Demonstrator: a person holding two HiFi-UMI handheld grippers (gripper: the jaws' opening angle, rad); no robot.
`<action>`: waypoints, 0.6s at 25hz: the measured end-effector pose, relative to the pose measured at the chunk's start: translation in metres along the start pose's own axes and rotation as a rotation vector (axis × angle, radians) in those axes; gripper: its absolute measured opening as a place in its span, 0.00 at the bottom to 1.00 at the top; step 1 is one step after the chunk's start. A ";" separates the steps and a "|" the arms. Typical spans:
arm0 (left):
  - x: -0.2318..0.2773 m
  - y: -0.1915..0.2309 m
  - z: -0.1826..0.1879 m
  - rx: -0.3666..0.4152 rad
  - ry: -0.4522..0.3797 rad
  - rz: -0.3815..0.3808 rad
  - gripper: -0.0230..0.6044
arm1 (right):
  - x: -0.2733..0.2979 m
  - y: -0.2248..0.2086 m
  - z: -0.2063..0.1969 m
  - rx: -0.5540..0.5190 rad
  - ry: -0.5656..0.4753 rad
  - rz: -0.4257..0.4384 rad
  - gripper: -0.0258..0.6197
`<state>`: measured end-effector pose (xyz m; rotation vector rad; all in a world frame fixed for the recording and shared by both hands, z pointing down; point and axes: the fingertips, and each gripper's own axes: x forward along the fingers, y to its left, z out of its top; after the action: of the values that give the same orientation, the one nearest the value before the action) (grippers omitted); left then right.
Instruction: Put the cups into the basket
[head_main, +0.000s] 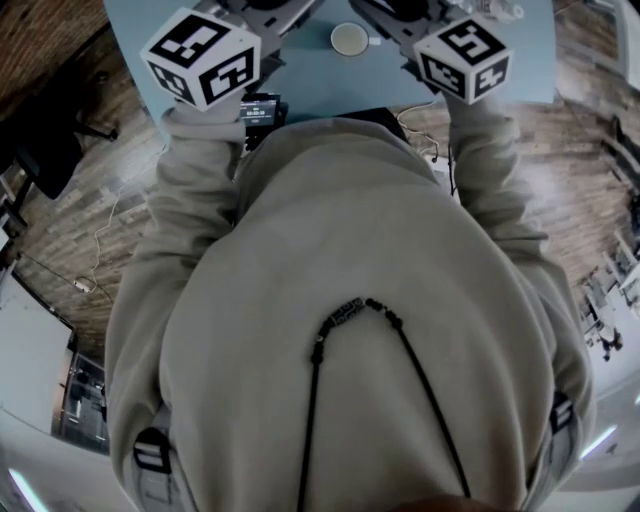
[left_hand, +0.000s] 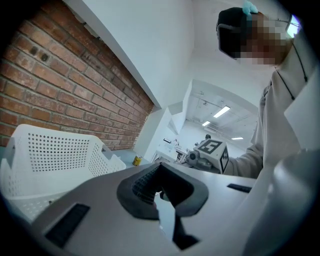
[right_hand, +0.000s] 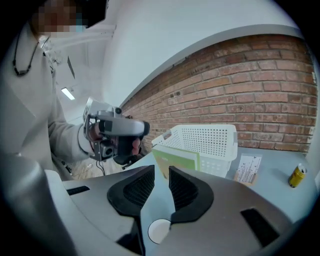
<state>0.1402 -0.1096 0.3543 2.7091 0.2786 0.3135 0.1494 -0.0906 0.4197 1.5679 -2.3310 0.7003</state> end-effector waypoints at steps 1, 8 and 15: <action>0.000 0.001 -0.001 -0.004 -0.002 0.002 0.03 | 0.001 -0.001 -0.009 -0.003 0.024 0.000 0.18; 0.000 0.005 -0.006 -0.026 -0.004 0.006 0.03 | 0.011 -0.004 -0.062 -0.068 0.172 -0.020 0.34; 0.000 0.010 -0.014 -0.037 0.003 0.015 0.03 | 0.024 -0.003 -0.090 -0.069 0.236 -0.014 0.42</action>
<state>0.1380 -0.1139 0.3711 2.6756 0.2511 0.3240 0.1367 -0.0638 0.5085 1.3883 -2.1475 0.7490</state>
